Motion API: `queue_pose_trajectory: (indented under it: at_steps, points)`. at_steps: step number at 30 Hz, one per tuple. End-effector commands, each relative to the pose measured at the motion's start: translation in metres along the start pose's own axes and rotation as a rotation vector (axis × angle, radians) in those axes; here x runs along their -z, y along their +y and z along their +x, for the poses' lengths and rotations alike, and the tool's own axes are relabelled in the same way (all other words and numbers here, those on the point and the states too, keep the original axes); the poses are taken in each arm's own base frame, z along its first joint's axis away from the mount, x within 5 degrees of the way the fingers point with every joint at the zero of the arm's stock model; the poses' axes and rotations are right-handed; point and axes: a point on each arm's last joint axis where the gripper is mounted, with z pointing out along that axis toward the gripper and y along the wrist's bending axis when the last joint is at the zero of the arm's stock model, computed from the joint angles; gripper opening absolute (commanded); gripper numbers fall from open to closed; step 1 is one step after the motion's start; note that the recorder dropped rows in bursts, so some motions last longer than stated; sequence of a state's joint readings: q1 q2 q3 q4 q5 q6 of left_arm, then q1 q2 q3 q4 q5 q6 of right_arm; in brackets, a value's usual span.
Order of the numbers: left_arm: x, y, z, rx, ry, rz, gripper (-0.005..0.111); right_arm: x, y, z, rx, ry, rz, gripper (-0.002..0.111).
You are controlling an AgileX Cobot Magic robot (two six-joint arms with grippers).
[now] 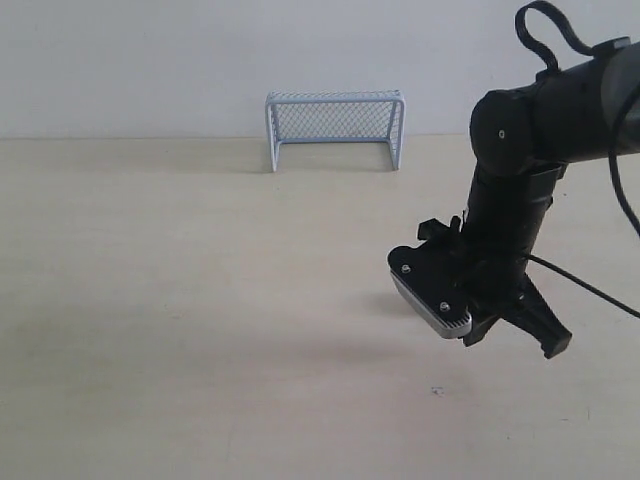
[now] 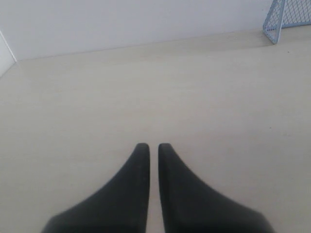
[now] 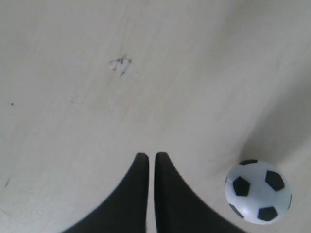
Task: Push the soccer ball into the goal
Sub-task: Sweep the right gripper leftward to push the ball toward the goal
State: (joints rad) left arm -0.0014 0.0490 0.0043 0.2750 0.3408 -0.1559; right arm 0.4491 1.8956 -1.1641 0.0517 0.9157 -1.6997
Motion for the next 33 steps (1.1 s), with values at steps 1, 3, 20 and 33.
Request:
queue_pose_trajectory:
  at_steps: [1,3,20,33]
  points:
    - [0.0,0.0,-0.002,0.007,-0.003,0.008,0.006,0.0,-0.004,0.002,0.017,0.018,0.036,0.0]
    - [0.0,0.0,-0.002,0.007,-0.003,0.008,0.006,0.0,-0.005,0.002,0.014,0.02,0.043,0.0]
    - [0.0,0.0,-0.002,0.007,-0.003,0.008,0.006,0.0,-0.007,0.013,-0.024,0.057,0.075,0.0]
    - [0.0,0.0,-0.002,0.007,-0.003,0.008,0.006,-0.016,-0.008,0.014,-0.035,0.053,0.028,0.0]
